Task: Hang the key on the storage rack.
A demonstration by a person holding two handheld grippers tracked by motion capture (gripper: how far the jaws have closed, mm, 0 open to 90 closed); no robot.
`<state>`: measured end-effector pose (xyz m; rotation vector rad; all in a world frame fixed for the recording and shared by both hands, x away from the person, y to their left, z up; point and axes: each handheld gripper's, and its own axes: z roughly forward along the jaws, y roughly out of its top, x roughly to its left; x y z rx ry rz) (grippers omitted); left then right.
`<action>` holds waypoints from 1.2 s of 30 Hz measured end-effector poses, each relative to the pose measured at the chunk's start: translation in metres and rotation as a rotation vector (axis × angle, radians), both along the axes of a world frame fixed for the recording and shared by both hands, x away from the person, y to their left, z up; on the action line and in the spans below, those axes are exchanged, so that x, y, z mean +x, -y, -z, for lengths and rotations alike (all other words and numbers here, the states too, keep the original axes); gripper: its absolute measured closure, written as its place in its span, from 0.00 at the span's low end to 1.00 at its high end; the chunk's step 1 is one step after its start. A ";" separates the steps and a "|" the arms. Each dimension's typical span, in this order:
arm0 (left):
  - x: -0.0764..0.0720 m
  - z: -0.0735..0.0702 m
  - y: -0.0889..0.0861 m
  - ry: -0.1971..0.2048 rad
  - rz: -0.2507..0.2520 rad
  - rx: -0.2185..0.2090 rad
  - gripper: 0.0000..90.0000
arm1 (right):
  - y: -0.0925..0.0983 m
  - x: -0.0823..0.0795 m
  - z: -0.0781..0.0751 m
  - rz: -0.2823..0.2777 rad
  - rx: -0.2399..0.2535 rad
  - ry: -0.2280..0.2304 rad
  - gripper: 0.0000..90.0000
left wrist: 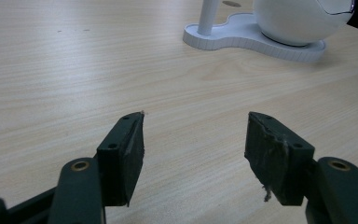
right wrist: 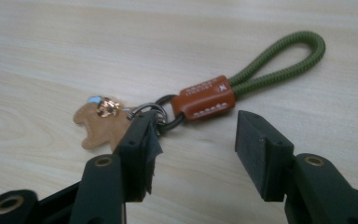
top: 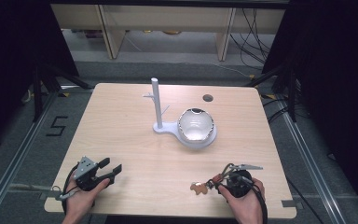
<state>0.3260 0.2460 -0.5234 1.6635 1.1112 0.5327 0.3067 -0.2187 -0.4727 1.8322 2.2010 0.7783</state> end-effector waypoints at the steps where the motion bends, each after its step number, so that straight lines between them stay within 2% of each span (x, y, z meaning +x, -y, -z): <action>1: 0.000 0.000 0.000 0.000 0.000 0.000 0.41 | 0.000 0.000 0.000 0.000 0.000 0.000 0.53; 2: 0.000 0.000 0.000 0.001 -0.002 0.002 0.41 | -0.001 0.007 -0.003 0.012 -0.012 -0.027 0.52; 3: 0.000 0.000 0.000 0.001 -0.002 0.002 0.41 | -0.001 0.007 -0.003 0.012 -0.012 -0.027 0.52; 4: -0.001 0.000 0.000 0.002 -0.004 0.004 0.41 | -0.001 0.015 -0.007 0.027 -0.022 -0.064 0.52; 5: -0.001 0.000 0.000 0.002 -0.004 0.004 0.41 | -0.001 0.015 -0.007 0.027 -0.022 -0.064 0.52; 6: -0.001 0.000 0.000 0.003 -0.006 0.003 0.41 | -0.002 0.022 -0.011 0.055 -0.013 -0.127 0.53; 7: -0.001 0.000 0.000 0.003 -0.006 0.003 0.41 | -0.002 0.022 -0.011 0.055 -0.013 -0.127 0.53; 8: -0.001 0.000 0.000 0.003 -0.008 0.002 0.41 | -0.005 0.028 -0.014 0.137 0.027 -0.202 0.54; 10: -0.002 0.000 0.000 0.000 -0.008 0.002 0.41 | -0.004 0.035 -0.015 0.152 0.033 -0.252 0.54; 11: -0.002 0.000 0.000 0.000 -0.008 0.002 0.41 | -0.006 0.038 -0.014 0.183 0.042 -0.255 0.53; 12: -0.001 0.000 0.000 -0.001 -0.009 0.003 0.41 | -0.010 0.039 -0.016 0.250 0.068 -0.306 0.53; 15: -0.001 0.000 0.001 0.000 -0.007 0.005 0.41 | -0.006 0.044 -0.014 0.247 0.048 -0.305 0.52; 16: -0.001 0.000 0.001 0.000 -0.008 0.006 0.41 | -0.003 0.047 -0.012 0.250 0.035 -0.335 0.51; 17: -0.001 0.000 0.001 0.000 -0.008 0.006 0.41 | -0.003 0.047 -0.012 0.250 0.035 -0.335 0.51; 18: -0.001 0.000 0.001 0.001 -0.008 0.008 0.41 | -0.006 0.052 -0.011 0.306 0.053 -0.350 0.50; 21: -0.001 0.000 0.001 0.001 -0.011 0.012 0.42 | -0.003 0.053 -0.006 0.277 0.026 -0.354 0.51; 22: -0.002 0.000 0.001 0.002 -0.011 0.012 0.42 | -0.005 0.054 -0.003 0.287 0.033 -0.356 0.51; 23: -0.002 0.000 0.001 0.003 -0.010 0.013 0.42 | -0.008 0.055 -0.005 0.309 0.054 -0.379 0.52; 24: -0.001 0.000 0.001 0.012 -0.010 0.009 0.42 | -0.009 0.055 -0.004 0.306 0.060 -0.392 0.52; 26: -0.001 0.000 0.001 0.008 0.000 0.010 0.42 | -0.013 0.057 -0.005 0.327 0.069 -0.389 0.52; 28: -0.001 0.000 0.002 0.007 -0.004 0.010 0.42 | -0.014 0.060 -0.003 0.326 0.034 -0.361 0.52; 29: -0.002 -0.001 0.001 -0.001 -0.006 0.021 0.42 | -0.013 0.061 -0.003 0.308 0.013 -0.358 0.52; 30: -0.002 -0.001 0.001 0.001 -0.006 0.020 0.42 | -0.014 0.063 -0.003 0.315 0.016 -0.383 0.53; 32: -0.002 -0.001 0.001 0.001 -0.007 0.018 0.42 | -0.018 0.064 -0.001 0.354 0.023 -0.375 0.53; 34: -0.002 0.000 0.001 0.008 -0.001 0.013 0.42 | -0.016 0.065 -0.001 0.320 -0.013 -0.397 0.53; 36: -0.002 0.000 0.002 0.007 0.000 0.016 0.42 | -0.018 0.067 -0.001 0.340 -0.013 -0.410 0.54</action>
